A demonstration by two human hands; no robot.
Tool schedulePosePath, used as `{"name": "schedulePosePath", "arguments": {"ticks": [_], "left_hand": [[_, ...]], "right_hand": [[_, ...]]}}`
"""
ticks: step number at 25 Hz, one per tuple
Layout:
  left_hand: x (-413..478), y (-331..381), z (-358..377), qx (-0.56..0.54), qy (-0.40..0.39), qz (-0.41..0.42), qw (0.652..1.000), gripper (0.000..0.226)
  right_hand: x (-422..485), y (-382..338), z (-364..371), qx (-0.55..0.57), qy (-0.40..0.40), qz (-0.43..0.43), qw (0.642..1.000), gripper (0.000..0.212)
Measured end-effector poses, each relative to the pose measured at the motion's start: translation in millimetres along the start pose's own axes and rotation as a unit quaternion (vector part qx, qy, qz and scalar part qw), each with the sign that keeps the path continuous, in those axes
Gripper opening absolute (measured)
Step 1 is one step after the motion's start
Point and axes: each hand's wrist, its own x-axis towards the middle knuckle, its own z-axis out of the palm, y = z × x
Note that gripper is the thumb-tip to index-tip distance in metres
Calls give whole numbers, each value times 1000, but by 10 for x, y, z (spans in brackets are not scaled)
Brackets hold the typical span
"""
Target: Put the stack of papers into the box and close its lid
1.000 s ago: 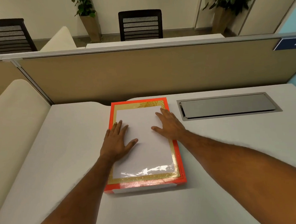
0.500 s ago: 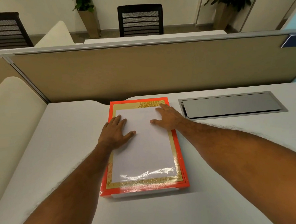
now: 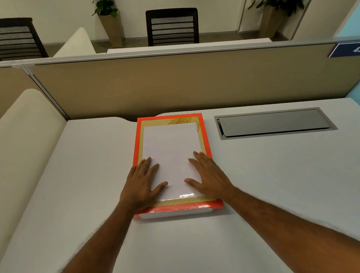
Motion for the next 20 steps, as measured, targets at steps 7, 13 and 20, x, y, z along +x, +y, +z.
{"name": "schedulePosePath", "arguments": {"ticks": [7,13,20], "left_hand": [[-277,84,112,4,-6,-10,1000,95],[-270,79,133,9,-3,-4,1000,96],[-318,258,-69,3,-11,-22,1000,97]], "right_hand": [[-322,-87,228,-48,4,9,999,84],[-356,-102,225,-74,-4,9,997,84],[-511,-18,-61,-63,-7,29,998,85]]}}
